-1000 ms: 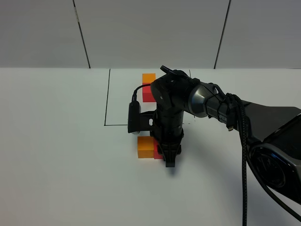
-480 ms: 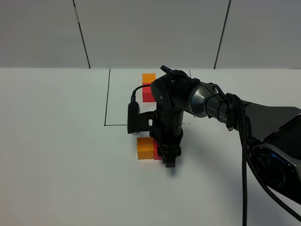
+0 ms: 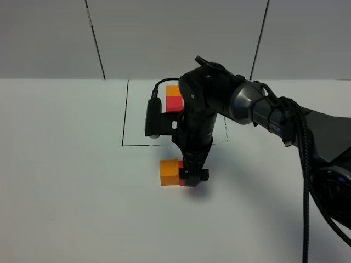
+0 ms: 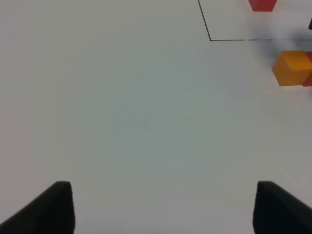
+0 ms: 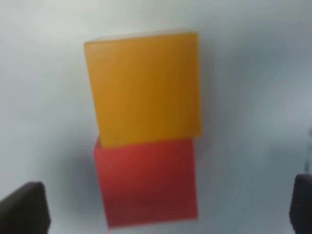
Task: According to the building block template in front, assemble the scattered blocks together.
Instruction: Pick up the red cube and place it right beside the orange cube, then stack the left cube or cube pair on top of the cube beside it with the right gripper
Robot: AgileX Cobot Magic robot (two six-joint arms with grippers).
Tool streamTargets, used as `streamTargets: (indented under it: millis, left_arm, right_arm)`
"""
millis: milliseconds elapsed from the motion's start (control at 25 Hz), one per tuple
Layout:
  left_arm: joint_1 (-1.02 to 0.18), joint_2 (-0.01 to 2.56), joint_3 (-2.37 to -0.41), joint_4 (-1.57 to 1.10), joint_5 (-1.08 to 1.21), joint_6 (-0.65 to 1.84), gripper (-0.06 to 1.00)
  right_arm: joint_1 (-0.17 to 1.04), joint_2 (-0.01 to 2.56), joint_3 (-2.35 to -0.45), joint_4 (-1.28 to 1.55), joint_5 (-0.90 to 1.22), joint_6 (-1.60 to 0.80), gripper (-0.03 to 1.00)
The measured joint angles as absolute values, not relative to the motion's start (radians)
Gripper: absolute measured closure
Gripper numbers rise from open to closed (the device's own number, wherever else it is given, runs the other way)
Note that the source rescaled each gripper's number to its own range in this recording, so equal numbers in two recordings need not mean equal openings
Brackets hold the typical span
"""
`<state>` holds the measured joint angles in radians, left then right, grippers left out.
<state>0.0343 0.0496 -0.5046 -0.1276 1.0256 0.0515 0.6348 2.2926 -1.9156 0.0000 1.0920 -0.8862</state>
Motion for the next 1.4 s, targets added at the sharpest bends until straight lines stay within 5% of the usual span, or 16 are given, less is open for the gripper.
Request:
streamTargets:
  millis: [680, 1200, 1400]
  left_arm:
    - [0.034, 0.050, -0.505, -0.128, 1.026, 0.052, 0.07]
    - [0.034, 0.050, -0.505, -0.128, 1.026, 0.051, 0.07]
    - [0.034, 0.050, -0.505, -0.128, 1.026, 0.051, 0.07]
  right_arm:
    - [0.591, 2.012, -1.867, -0.006, 1.212, -0.208, -0.03]
    - [0.591, 1.608, -1.182, -0.041, 0.676, -0.007, -0.03]
    - [0.612, 1.573, -1.085, -0.033, 0.581, -0.079, -0.03]
